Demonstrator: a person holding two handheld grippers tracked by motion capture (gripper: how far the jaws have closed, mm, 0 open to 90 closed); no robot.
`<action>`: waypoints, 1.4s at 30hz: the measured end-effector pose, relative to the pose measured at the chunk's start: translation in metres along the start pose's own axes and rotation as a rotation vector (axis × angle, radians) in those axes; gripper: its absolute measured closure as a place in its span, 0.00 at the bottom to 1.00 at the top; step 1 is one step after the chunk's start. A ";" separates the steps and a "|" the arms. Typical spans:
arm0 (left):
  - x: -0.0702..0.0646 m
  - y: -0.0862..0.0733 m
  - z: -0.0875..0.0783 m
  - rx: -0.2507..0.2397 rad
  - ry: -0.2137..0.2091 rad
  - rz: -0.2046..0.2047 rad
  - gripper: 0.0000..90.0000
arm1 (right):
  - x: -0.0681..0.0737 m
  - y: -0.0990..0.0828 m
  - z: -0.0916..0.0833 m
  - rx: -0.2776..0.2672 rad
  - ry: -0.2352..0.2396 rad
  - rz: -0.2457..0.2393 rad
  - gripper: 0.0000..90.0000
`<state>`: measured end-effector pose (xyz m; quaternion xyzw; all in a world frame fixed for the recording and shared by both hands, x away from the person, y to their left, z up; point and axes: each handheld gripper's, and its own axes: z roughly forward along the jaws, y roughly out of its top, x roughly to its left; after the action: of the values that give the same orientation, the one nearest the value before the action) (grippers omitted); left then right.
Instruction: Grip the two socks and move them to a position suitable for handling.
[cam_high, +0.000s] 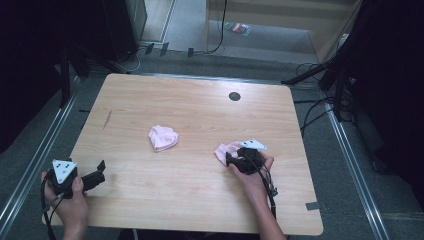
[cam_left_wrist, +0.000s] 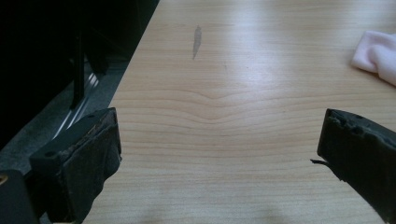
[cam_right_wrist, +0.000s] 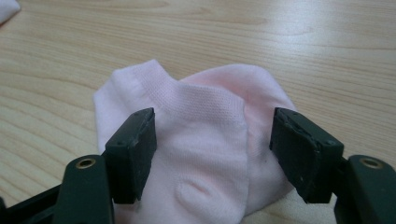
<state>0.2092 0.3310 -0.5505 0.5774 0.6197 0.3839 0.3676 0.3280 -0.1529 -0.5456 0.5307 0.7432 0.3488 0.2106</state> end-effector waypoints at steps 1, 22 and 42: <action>0.001 0.000 0.000 -0.002 0.000 -0.007 0.00 | 0.000 -0.001 0.000 0.000 -0.007 -0.009 0.38; 0.002 0.000 0.000 -0.005 -0.008 -0.019 0.00 | -0.003 -0.007 -0.004 -0.046 0.054 0.051 0.95; -0.002 0.000 -0.001 -0.004 0.011 0.017 0.00 | 0.015 -0.012 -0.064 -0.158 0.167 0.061 0.96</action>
<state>0.2088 0.3291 -0.5503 0.5797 0.6163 0.3913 0.3620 0.2718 -0.1603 -0.5107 0.5040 0.7119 0.4553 0.1785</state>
